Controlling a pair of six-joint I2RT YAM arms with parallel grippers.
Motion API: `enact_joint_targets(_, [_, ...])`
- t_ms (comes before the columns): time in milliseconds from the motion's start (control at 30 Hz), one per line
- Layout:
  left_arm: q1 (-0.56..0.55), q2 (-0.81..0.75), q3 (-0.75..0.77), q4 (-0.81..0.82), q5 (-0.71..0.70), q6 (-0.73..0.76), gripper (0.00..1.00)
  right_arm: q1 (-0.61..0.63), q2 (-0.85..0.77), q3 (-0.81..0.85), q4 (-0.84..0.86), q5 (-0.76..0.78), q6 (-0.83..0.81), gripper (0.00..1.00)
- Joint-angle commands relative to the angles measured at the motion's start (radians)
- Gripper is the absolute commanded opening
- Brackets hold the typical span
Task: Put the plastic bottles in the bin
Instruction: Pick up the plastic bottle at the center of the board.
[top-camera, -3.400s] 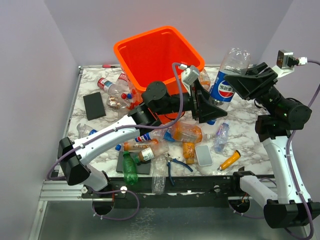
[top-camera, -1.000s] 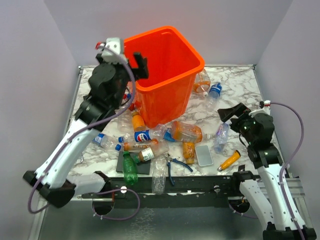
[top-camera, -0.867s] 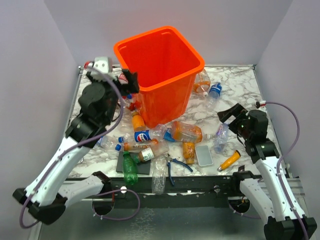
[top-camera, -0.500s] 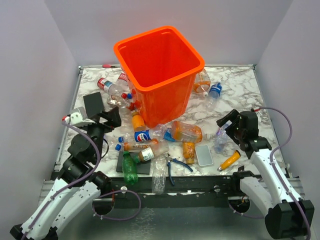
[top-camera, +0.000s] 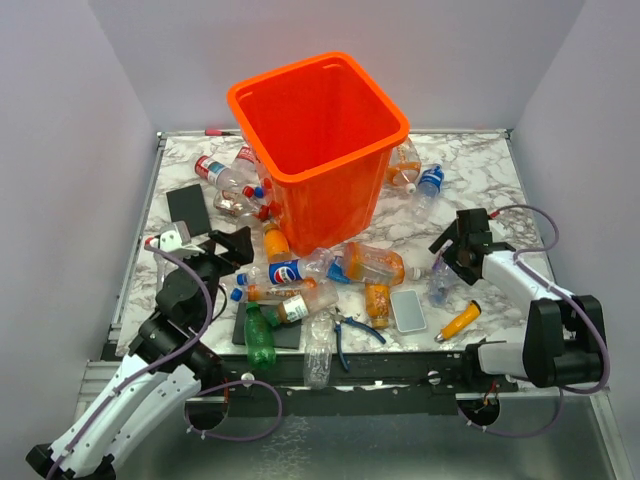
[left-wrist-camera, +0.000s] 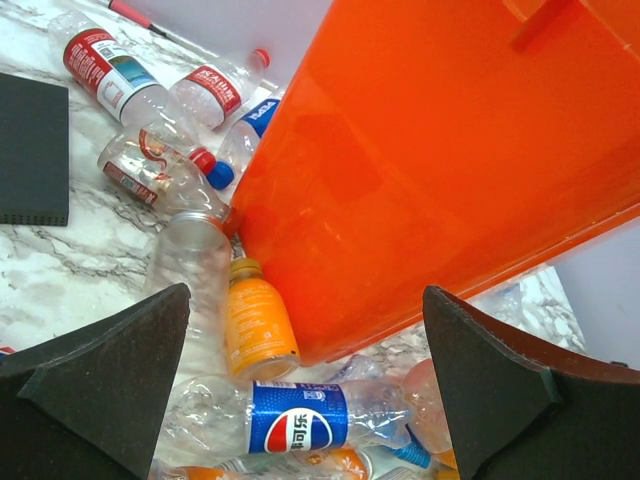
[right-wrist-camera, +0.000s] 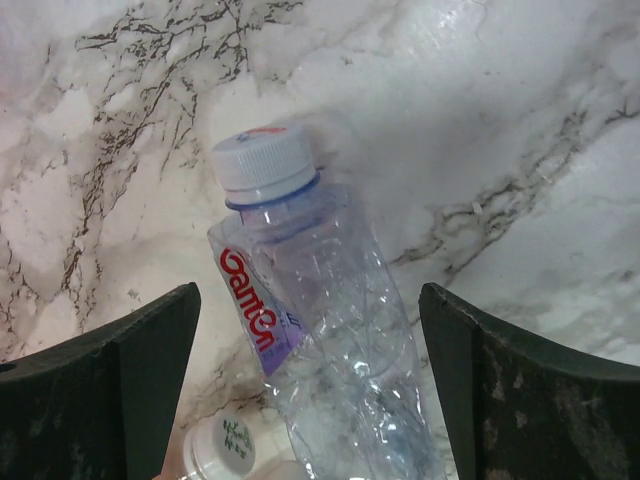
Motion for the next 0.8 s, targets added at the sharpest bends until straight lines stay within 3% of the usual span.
enact_joint_targets(0, [0.001,-0.037,-0.01,0.005,0.019,0.001,0.99,-0.006,0.058,0.041,0.054,0.002,-0.061,0.92])
enact_joint_targets(467, [0.001,0.049,0.003,0.014,0.065,0.001,0.99,-0.006,0.1,0.019,0.057,0.002,-0.12,0.85])
enact_joint_targets(767, [0.001,0.07,0.012,0.014,0.091,0.009,0.99,-0.006,0.088,0.019,0.052,-0.024,-0.143,0.41])
